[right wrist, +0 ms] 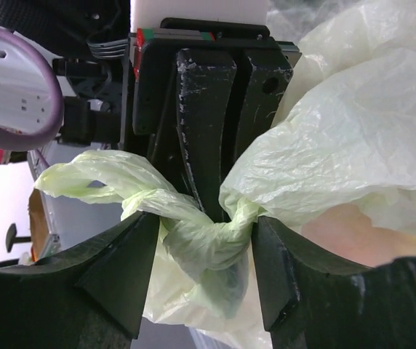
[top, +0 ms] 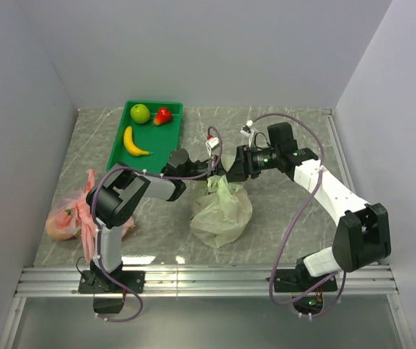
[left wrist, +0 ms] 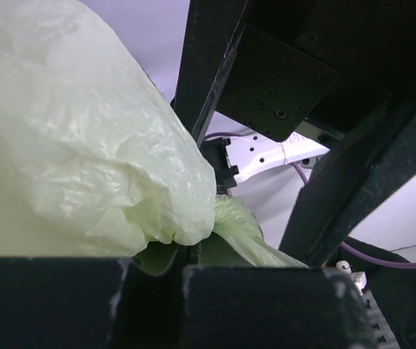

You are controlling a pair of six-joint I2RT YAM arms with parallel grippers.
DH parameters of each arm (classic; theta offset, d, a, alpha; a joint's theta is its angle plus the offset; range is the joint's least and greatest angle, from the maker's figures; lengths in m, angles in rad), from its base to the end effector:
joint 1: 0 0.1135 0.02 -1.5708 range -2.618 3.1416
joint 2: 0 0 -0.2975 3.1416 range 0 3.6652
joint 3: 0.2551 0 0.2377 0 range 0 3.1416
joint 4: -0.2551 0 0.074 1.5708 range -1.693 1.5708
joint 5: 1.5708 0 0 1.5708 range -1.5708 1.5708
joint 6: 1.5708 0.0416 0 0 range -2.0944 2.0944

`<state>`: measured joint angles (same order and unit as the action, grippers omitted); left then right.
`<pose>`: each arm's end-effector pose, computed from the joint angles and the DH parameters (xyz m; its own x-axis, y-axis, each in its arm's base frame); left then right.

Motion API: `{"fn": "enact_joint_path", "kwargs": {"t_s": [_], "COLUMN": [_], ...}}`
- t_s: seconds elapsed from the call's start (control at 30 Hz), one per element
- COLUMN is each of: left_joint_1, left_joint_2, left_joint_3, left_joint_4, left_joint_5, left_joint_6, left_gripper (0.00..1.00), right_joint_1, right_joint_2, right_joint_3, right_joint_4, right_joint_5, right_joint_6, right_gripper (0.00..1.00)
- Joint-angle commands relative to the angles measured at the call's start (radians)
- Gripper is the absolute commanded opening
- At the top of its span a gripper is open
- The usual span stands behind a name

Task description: Place the fake fruits into the plastic bag and tie a complex knot

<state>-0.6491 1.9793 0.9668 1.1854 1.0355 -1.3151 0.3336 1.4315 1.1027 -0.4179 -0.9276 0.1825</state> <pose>0.3008 -0.2731 0.2396 -0.9167 0.0761 -0.3923 0.3813 -0.1274 -0.9156 0.2616 0.1259 0.3234 -0.7675 -0.1508 -0.6231 -0.6223 0.4085 0.6677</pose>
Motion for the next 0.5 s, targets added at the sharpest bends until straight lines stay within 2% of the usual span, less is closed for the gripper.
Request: {"fn": "enact_joint_path", "kwargs": {"t_s": [0.0, 0.03, 0.07, 0.13, 0.3, 0.4, 0.47], "left_joint_1": [-0.014, -0.012, -0.009, -0.006, -0.006, -0.006, -0.006], "left_joint_2": [-0.039, -0.043, -0.043, -0.040, -0.034, -0.027, -0.022], "left_joint_3": [0.046, 0.043, 0.039, 0.036, 0.049, 0.055, 0.059], "left_joint_4": [0.016, 0.008, 0.013, 0.029, 0.028, 0.039, 0.043], "left_joint_5": [-0.020, -0.025, -0.026, -0.028, -0.029, -0.029, -0.028], "left_joint_6": [0.045, 0.048, 0.047, 0.027, 0.019, 0.008, 0.008], "left_gripper": [0.01, 0.00, 0.01, 0.00, 0.01, 0.00, 0.01], "right_joint_1": [0.047, 0.045, 0.041, 0.009, -0.048, -0.065, -0.070], "right_joint_2": [-0.014, -0.022, -0.029, -0.052, -0.108, -0.137, -0.152], "right_joint_3": [0.014, 0.008, 0.014, 0.013, 0.054, 0.065, 0.054], "right_joint_4": [0.104, 0.062, 0.024, -0.060, -0.275, -0.381, -0.384], "right_joint_5": [-0.017, -0.001, 0.006, 0.001, -0.016, 0.010, 0.044], "right_joint_6": [0.049, 0.002, -0.030, -0.116, -0.383, -0.441, -0.449], "right_gripper": [0.62, 0.66, 0.78, 0.86, 0.86, 0.82, 0.81]}}
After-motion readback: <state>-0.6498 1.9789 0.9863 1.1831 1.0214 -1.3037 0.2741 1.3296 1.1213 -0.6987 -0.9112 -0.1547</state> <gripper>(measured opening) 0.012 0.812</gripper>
